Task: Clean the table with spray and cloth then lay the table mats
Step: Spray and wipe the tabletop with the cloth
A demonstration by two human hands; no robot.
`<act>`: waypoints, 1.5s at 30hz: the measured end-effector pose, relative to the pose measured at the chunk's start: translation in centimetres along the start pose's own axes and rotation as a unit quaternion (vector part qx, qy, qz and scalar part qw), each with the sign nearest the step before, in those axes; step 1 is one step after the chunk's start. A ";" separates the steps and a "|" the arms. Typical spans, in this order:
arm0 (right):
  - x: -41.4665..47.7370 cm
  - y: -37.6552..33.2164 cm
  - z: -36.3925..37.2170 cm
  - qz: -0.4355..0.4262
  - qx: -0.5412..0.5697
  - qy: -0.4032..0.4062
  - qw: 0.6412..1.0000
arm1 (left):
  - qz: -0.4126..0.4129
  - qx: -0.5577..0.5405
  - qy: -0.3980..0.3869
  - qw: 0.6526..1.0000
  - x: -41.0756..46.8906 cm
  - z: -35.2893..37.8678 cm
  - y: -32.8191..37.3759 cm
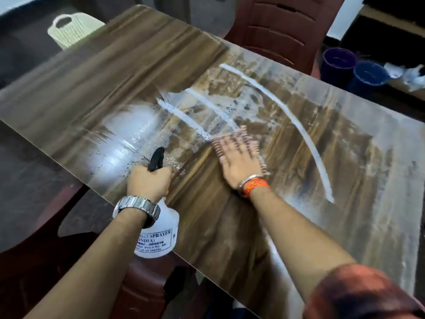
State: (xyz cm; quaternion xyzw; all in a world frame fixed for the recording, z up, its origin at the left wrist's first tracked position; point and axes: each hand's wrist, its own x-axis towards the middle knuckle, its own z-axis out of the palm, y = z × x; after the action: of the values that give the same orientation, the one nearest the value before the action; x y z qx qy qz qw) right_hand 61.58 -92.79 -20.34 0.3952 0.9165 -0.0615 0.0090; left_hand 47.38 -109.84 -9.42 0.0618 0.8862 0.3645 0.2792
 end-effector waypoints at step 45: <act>29.1 10.5 -3.2 0.138 0.061 -0.041 0.988 | 0.007 -0.062 0.009 0.998 13.2 2.4 10.4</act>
State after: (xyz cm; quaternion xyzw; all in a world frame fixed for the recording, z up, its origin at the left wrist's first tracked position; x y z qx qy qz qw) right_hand 49.26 -64.26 -20.20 0.5149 0.8466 -0.1314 0.0312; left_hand 36.67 -96.68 -9.65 0.0467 0.8640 0.4212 0.2718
